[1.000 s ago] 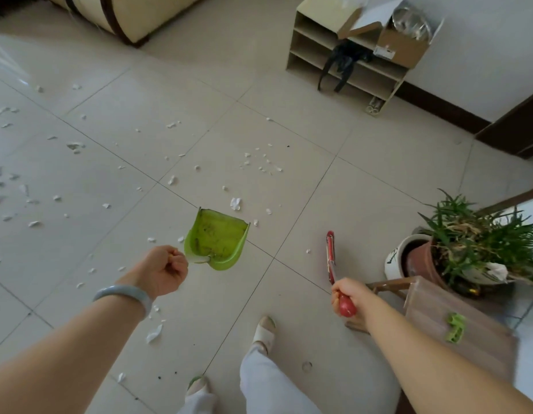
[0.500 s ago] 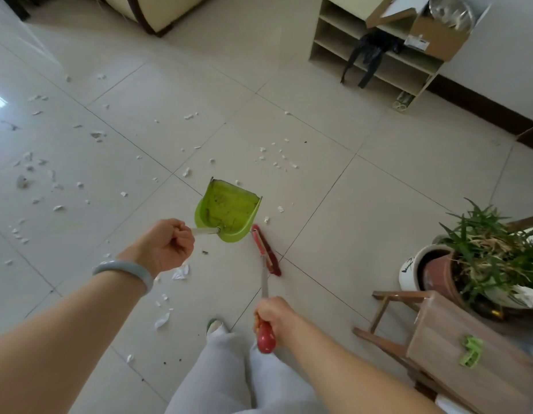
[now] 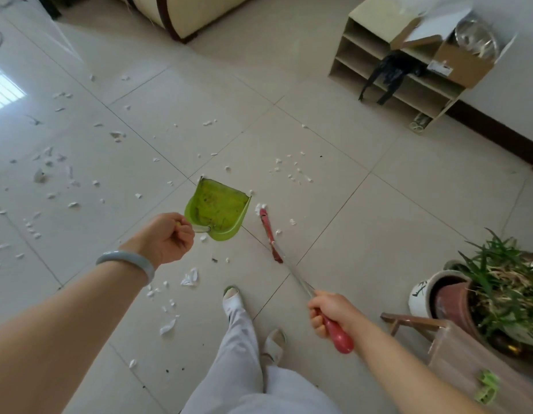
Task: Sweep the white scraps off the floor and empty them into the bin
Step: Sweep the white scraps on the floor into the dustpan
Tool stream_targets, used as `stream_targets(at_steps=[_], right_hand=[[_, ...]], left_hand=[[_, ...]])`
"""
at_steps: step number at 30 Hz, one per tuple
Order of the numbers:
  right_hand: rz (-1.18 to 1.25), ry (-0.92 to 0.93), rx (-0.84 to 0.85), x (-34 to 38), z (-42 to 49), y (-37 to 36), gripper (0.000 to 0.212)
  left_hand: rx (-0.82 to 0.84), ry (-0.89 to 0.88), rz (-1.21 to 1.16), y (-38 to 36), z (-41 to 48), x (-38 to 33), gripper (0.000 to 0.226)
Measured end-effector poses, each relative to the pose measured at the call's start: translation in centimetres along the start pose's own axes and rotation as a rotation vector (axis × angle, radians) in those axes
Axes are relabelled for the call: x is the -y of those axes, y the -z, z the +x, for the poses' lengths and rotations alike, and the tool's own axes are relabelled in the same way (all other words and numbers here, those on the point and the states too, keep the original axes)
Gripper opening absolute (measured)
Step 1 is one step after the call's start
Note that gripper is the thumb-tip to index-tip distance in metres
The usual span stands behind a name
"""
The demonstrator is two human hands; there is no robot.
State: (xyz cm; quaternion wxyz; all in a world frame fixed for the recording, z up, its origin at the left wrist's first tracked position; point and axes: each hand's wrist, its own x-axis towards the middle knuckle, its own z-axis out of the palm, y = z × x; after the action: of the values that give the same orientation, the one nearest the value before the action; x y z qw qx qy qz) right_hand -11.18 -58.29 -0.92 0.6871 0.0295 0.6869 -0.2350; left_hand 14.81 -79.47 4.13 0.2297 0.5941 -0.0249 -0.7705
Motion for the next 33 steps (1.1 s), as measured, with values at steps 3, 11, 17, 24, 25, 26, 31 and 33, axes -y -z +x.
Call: stream_targets(at_steps=[3,11,17,24,25,26,31,33], right_hand=[[0.022,-0.002,-0.123,2.6,0.8,2.1,0.028],[0.013,-0.002,-0.329,10.6,7.2,2.5,0.029],[-0.088,-0.038,-0.291,12.7,9.5,-4.4,0.027],[-0.181,-0.041,-0.154,11.4,10.5,-13.1,0.027],[-0.196,-0.046,-0.126,11.3,10.4,-14.3,0.026],[-0.209,-0.047,-0.104,11.1,10.2,-15.4,0.025],[-0.177,-0.110,0.018,11.1,8.8,-19.7,0.025],[-0.125,-0.145,0.084,11.6,8.5,-20.2,0.027]], left_hand=[[0.001,0.015,-0.006,-0.3,1.0,-1.6,0.031],[-0.020,0.064,-0.006,-0.1,3.2,-5.7,0.029],[-0.028,0.090,0.013,0.4,4.4,-9.3,0.029],[-0.050,0.082,0.040,0.9,5.9,-12.1,0.028],[-0.051,0.080,0.034,1.0,6.1,-12.5,0.028],[-0.051,0.077,0.025,1.2,6.2,-12.9,0.028],[-0.038,0.058,-0.034,2.3,5.6,-14.7,0.029],[-0.041,0.051,-0.043,2.8,5.3,-15.3,0.029]])
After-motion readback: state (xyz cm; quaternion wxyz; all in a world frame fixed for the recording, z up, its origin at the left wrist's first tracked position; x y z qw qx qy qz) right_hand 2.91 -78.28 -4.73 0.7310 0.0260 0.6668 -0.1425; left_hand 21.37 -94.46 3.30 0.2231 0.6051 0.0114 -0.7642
